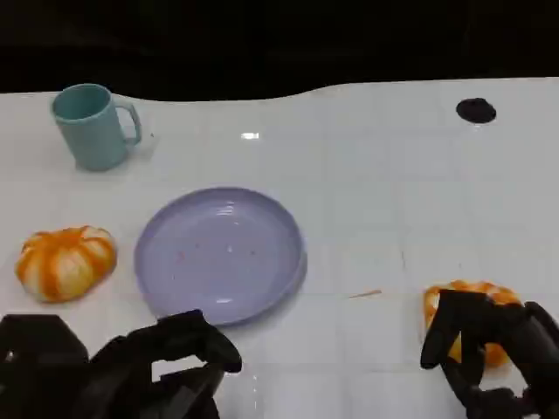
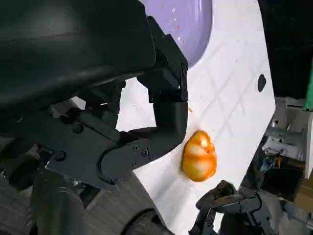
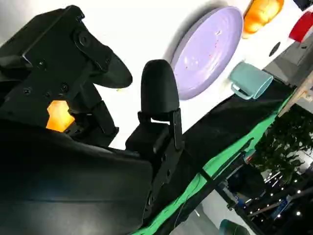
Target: Grasp the bread from the table and place it into the plate.
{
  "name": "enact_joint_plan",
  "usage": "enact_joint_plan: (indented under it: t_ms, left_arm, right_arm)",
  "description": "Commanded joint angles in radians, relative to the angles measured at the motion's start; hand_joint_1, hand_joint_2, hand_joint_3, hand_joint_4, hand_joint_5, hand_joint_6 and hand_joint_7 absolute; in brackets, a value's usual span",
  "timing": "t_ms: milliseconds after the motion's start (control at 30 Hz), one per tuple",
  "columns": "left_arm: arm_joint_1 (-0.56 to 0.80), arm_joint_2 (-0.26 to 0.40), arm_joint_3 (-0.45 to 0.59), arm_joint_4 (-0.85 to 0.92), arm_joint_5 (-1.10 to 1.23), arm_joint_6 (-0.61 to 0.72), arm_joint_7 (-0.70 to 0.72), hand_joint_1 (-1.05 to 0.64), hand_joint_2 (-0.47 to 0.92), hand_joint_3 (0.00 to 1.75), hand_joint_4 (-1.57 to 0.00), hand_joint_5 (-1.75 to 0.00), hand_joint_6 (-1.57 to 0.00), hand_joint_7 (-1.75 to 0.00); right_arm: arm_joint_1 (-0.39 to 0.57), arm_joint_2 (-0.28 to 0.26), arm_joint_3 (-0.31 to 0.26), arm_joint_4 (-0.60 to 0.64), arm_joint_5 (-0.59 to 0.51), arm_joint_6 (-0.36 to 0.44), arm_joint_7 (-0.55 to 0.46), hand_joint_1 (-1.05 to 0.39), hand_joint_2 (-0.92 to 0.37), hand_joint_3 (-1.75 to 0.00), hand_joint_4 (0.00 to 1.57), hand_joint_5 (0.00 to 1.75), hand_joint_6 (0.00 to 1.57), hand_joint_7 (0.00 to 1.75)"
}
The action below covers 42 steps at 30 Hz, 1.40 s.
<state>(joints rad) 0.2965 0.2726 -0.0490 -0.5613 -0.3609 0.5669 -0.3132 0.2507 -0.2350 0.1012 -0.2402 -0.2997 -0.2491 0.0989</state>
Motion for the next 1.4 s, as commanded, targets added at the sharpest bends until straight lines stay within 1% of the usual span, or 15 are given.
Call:
enact_joint_plan:
  t_ms: [33, 767, 867, 933, 1000, 1033, 1100, 1133, 1267, 1333, 1400]
  left_arm:
    - [0.000, 0.012, 0.009, 0.002, 0.000, 0.002, -0.005, -0.34, 0.78, 0.81, -0.67, -1.75, -0.60, -1.45]
    - [-0.002, 0.014, 0.010, 0.006, 0.001, 0.003, -0.008, -0.33, 0.78, 0.81, -0.66, -1.75, -0.58, -1.45]
    - [-0.001, 0.014, 0.011, 0.006, 0.001, 0.002, -0.008, -0.34, 0.78, 0.81, -0.65, -1.75, -0.58, -1.45]
    - [0.000, 0.013, 0.012, 0.003, -0.001, 0.006, -0.005, -0.34, 0.78, 0.81, -0.65, -1.75, -0.58, -1.45]
    - [0.000, 0.011, 0.014, 0.001, -0.004, 0.011, -0.003, -0.34, 0.78, 0.81, -0.66, -1.75, -0.59, -1.45]
    - [0.000, 0.011, 0.014, 0.001, -0.005, 0.011, -0.004, -0.34, 0.78, 0.81, -0.66, -1.75, -0.59, -1.45]
    - [0.001, 0.012, 0.014, 0.000, -0.004, 0.011, -0.004, -0.33, 0.78, 0.81, -0.67, -1.75, -0.59, -1.45]
    - [0.002, 0.013, 0.013, -0.001, -0.002, 0.010, -0.004, -0.33, 0.78, 0.81, -0.67, -1.75, -0.59, -1.45]
    - [0.003, 0.014, 0.012, 0.001, 0.002, 0.005, -0.006, -0.33, 0.78, 0.81, -0.66, -1.75, -0.59, -1.45]
    - [0.002, 0.013, 0.013, 0.001, 0.000, 0.008, -0.005, -0.33, 0.78, 0.81, -0.66, -1.75, -0.59, -1.45]
    - [0.001, 0.013, 0.013, 0.003, -0.001, 0.009, -0.006, -0.33, 0.78, 0.80, -0.66, -1.75, -0.59, -1.45]
  right_arm:
    - [0.003, -0.006, -0.009, -0.004, 0.015, 0.010, 0.006, 0.03, -0.31, -1.40, 0.91, 1.75, 0.77, 1.49]
    - [-0.001, -0.006, -0.012, 0.004, 0.017, -0.001, 0.002, 0.03, -0.32, -1.39, 0.91, 1.75, 0.78, 1.46]
    - [0.002, -0.005, -0.013, -0.004, 0.020, 0.005, 0.003, 0.03, -0.33, -1.36, 0.88, 1.75, 0.76, 1.42]
    - [0.006, -0.004, -0.013, -0.020, 0.019, 0.019, 0.005, 0.03, -0.35, -1.30, 0.82, 1.75, 0.76, 1.31]
    - [0.009, -0.001, -0.012, -0.037, 0.017, 0.034, 0.004, 0.03, -0.35, -1.24, 0.72, 1.63, 0.76, 1.14]
    - [0.010, -0.004, -0.012, -0.045, 0.000, 0.038, -0.002, 0.03, -0.35, -1.23, 0.71, 1.60, 0.77, 1.10]
    - [0.010, -0.016, -0.012, -0.062, -0.047, 0.039, -0.014, 0.00, -0.34, -1.14, 0.69, 1.39, 0.75, 0.96]
    - [0.011, -0.024, -0.013, -0.075, -0.078, 0.047, -0.016, -0.03, -0.34, -1.10, 0.68, 1.34, 0.75, 0.91]
    - [0.012, -0.043, -0.018, -0.123, -0.169, 0.081, -0.012, -0.13, -0.36, -0.95, 0.64, 1.23, 0.73, 0.73]
    - [0.013, -0.059, -0.019, -0.149, -0.212, 0.102, -0.001, -0.18, -0.39, -0.87, 0.60, 1.14, 0.72, 0.62]
    - [0.012, -0.077, -0.019, -0.169, -0.250, 0.115, 0.007, -0.21, -0.45, -0.75, 0.57, 1.03, 0.73, 0.50]
